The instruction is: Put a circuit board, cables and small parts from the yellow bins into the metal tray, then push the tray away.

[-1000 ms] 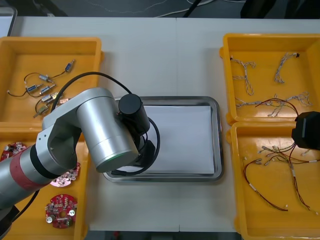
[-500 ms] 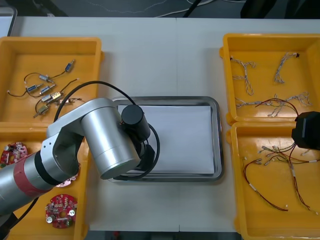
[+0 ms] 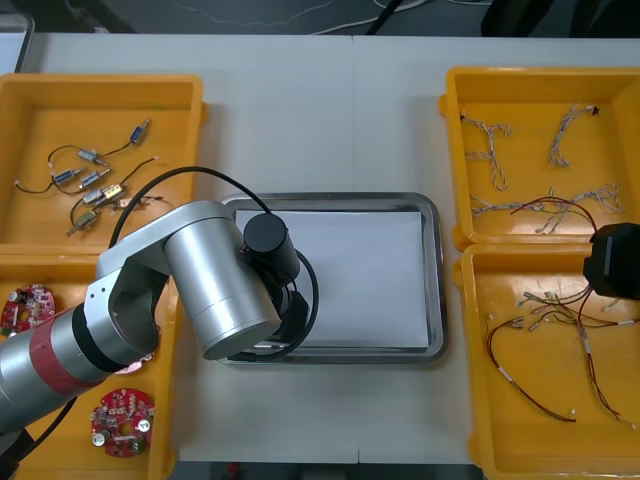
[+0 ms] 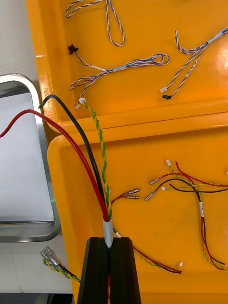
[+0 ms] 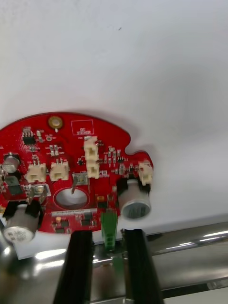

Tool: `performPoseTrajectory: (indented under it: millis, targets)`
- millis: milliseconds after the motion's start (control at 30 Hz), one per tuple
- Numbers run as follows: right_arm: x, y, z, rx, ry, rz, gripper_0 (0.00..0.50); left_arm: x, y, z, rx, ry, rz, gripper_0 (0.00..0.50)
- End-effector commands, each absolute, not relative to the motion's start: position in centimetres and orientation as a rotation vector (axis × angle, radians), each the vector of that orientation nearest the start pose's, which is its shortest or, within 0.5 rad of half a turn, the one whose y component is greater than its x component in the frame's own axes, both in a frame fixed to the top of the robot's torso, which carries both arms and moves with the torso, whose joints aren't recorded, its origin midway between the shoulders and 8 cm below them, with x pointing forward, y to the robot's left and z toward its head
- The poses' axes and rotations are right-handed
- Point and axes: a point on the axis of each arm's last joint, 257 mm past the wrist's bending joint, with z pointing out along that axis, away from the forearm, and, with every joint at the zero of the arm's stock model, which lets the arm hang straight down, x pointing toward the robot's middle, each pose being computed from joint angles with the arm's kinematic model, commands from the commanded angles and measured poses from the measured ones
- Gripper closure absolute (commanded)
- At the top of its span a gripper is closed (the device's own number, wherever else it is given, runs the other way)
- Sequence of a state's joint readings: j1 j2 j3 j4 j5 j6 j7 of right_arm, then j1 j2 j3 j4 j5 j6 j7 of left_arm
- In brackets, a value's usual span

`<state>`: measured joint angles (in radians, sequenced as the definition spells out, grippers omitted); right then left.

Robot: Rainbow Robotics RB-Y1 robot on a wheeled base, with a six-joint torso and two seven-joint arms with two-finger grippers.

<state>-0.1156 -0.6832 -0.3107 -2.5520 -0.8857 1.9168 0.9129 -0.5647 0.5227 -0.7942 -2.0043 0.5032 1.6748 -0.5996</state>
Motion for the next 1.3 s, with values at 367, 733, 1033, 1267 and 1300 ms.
performPoseTrajectory:
  millis: [367,733,1033,1267,1300]
  targets:
    - [34.4,-28.9,-12.6,0.157,2.491,0.147,0.5,37.5,7.3,-29.0,0.105,2.762,-0.144,0.0]
    - [34.4,-28.9,-12.6,0.157,2.491,0.147,0.5,37.8,8.3,-23.2,0.056,2.773,-0.208,0.0]
    - [34.4,-28.9,-12.6,0.157,2.491,0.147,0.5,39.5,11.6,-19.7,-0.014,2.743,-0.182,0.0]
    - [34.4,-28.9,-12.6,0.157,2.491,0.147,0.5,42.0,15.2,-16.2,-0.011,2.672,-0.186,0.0]
    - [34.4,-28.9,-12.6,0.157,2.491,0.147,0.5,42.5,15.9,-15.4,-0.019,2.655,-0.188,0.0]
